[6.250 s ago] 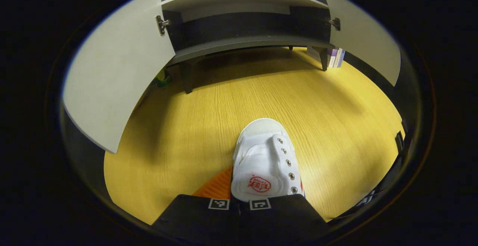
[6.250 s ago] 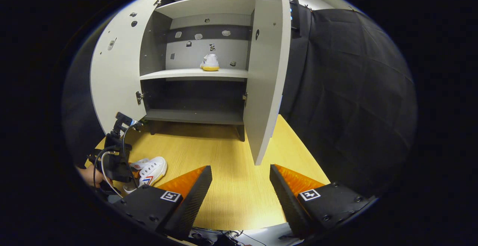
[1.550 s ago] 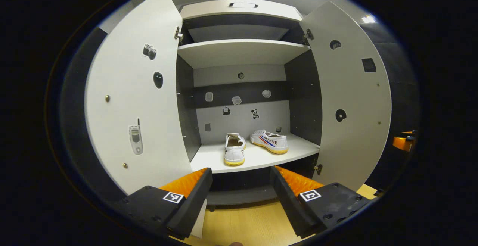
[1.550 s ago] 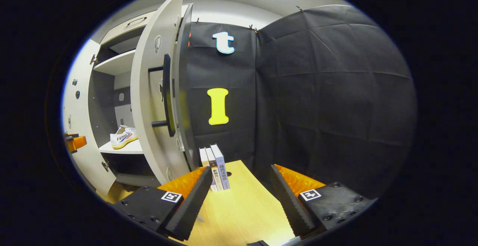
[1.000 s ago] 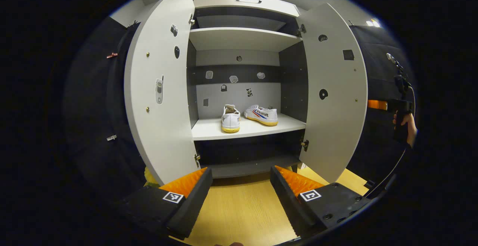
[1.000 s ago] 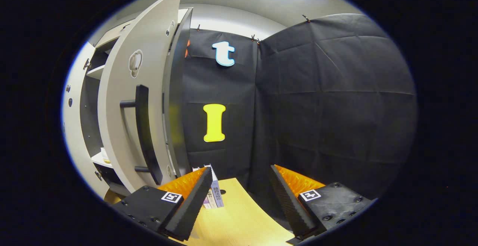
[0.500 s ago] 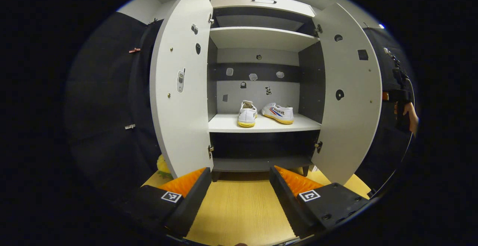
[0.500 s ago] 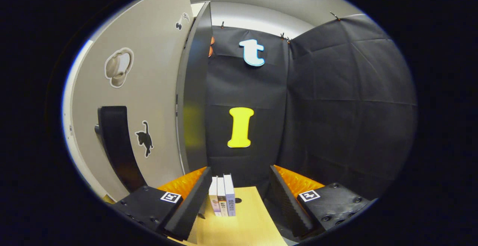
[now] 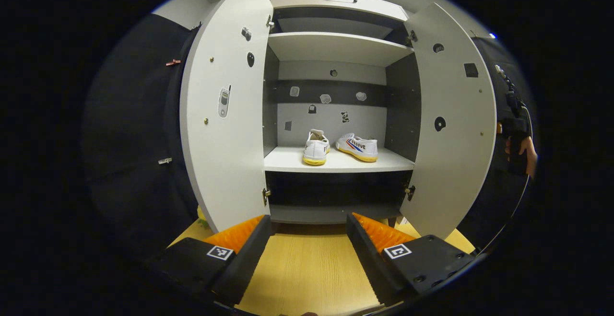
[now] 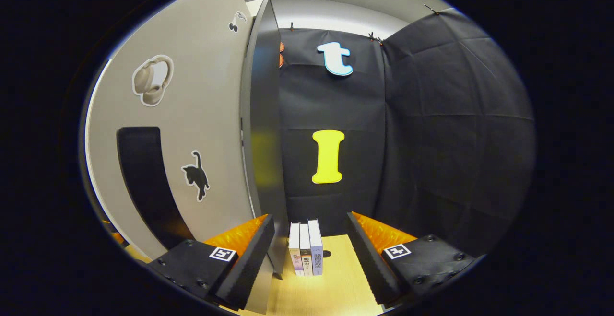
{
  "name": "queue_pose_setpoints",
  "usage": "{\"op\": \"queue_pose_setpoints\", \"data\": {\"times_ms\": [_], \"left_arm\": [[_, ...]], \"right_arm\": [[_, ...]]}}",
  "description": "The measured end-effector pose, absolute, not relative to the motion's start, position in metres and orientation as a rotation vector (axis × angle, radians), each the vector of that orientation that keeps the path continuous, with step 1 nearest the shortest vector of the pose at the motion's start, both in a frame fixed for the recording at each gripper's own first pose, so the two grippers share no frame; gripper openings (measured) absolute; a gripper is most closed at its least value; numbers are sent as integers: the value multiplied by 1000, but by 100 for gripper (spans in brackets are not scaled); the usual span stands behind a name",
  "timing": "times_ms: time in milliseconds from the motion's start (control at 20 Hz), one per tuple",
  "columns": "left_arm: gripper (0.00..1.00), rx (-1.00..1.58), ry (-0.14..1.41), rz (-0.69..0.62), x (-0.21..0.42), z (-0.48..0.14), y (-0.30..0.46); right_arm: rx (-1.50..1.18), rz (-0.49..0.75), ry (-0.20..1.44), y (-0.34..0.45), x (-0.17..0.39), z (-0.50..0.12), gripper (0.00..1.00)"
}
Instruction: Grab one shoe with the right hand and put it into the shoe cabinet, grab the other shoe with the left hand and put it into the shoe cabinet; then close the right door with the right hand and the left door with the left hand.
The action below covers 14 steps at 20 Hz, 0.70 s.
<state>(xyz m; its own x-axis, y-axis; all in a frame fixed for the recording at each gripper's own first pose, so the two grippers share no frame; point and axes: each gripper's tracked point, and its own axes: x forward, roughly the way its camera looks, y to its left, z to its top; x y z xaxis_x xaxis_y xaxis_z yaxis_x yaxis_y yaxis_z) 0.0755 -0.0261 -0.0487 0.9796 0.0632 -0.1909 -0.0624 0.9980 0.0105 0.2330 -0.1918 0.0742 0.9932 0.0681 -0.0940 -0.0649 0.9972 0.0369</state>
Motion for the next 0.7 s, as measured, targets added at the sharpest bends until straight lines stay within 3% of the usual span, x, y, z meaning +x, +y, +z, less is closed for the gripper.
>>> {"op": "queue_pose_setpoints", "data": {"times_ms": [600,700], "left_arm": [[98,-3,209,77,72,-57,1],[98,-8,213,95,68,-58,9]], "right_arm": [[87,123,123,-135,224,67,95],[96,75,122,-138,228,65,94]]}}
